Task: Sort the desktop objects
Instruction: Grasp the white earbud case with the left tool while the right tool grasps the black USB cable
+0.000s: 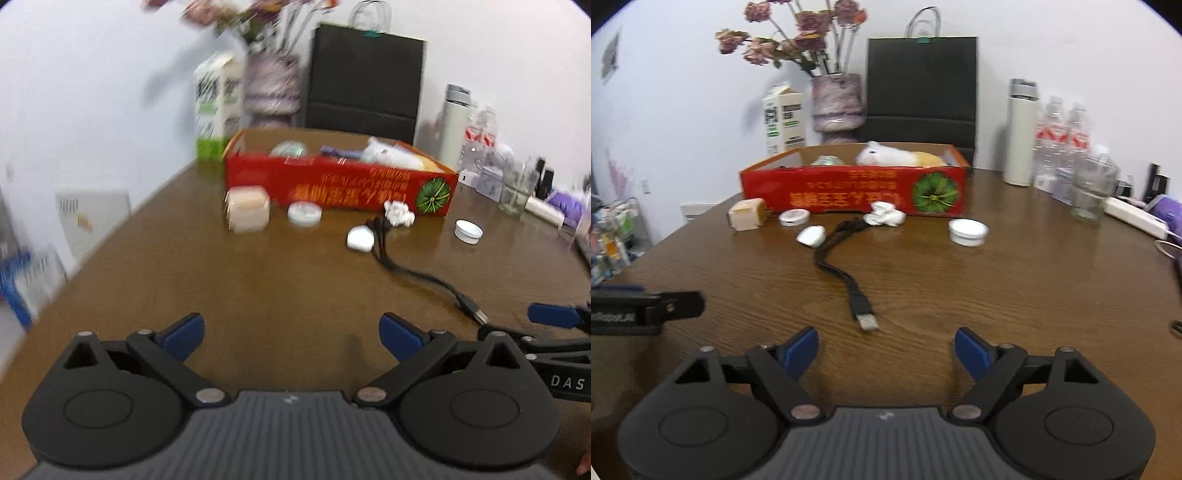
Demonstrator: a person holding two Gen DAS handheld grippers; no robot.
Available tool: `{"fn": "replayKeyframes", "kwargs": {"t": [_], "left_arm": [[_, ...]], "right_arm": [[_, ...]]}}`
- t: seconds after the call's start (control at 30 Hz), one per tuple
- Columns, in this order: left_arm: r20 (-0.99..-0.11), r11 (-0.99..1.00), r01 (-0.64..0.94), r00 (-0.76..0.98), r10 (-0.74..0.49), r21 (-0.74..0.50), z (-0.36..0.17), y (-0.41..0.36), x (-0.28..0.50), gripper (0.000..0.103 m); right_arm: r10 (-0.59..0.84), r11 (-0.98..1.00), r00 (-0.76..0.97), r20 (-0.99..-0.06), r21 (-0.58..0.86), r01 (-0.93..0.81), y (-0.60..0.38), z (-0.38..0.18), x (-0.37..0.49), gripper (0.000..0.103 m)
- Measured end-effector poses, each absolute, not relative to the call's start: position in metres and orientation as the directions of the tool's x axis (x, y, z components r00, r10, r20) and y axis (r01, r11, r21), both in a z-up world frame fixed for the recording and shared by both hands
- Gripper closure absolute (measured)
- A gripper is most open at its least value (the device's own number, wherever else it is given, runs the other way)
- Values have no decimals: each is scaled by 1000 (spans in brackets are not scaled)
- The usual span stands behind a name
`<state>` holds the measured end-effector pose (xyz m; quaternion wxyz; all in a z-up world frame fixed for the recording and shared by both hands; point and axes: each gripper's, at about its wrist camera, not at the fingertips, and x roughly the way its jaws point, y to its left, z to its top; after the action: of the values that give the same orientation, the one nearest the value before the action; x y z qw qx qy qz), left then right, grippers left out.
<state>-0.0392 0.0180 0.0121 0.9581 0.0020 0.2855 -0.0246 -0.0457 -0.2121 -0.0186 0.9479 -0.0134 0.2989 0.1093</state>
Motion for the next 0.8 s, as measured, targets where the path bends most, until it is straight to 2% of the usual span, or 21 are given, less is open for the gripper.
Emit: {"fn": "replayKeyframes", "kwargs": {"t": [0.1, 0.23, 0.3, 0.33, 0.37, 0.43, 0.5, 0.57, 0.6, 0.7, 0.8], "left_arm": [[-521, 994, 109, 850, -81, 23, 22, 11, -14, 0], [-558, 977, 205, 806, -199, -52, 29, 6, 33, 3], [-579, 966, 241, 777, -247, -89, 28, 1, 58, 9], [-587, 960, 259, 764, -269, -103, 26, -3, 69, 10], [-595, 955, 271, 751, -286, -116, 23, -8, 79, 13], [-625, 952, 277, 723, -293, -127, 14, -17, 97, 30], [-660, 956, 276, 700, -274, -104, 4, -25, 107, 59], [-647, 956, 286, 718, -255, -59, 1, -30, 102, 71], [-643, 953, 297, 720, -261, -54, 0, -29, 99, 75], [-630, 943, 321, 717, -299, -82, 0, -24, 89, 75], [-617, 954, 292, 739, -270, -67, 5, -20, 78, 75]], "right_arm": [[227, 969, 778, -585, 51, -244, -204, -20, -25, 40], [250, 964, 759, -602, 87, -250, -201, -22, -1, 58], [232, 968, 762, -605, 65, -244, -199, -22, 2, 81], [217, 970, 765, -606, 45, -240, -198, -23, 2, 87], [206, 971, 768, -606, 29, -238, -197, -23, 2, 87], [217, 969, 767, -604, 40, -243, -200, -23, 1, 87], [213, 969, 769, -603, 31, -244, -201, -23, -1, 89], [213, 970, 770, -602, 37, -239, -204, -22, -3, 90], [213, 971, 770, -601, 41, -236, -206, -21, -5, 90], [211, 972, 790, -576, 39, -231, -212, -13, -11, 91], [236, 966, 800, -551, 45, -254, -211, -1, -17, 91]]}}
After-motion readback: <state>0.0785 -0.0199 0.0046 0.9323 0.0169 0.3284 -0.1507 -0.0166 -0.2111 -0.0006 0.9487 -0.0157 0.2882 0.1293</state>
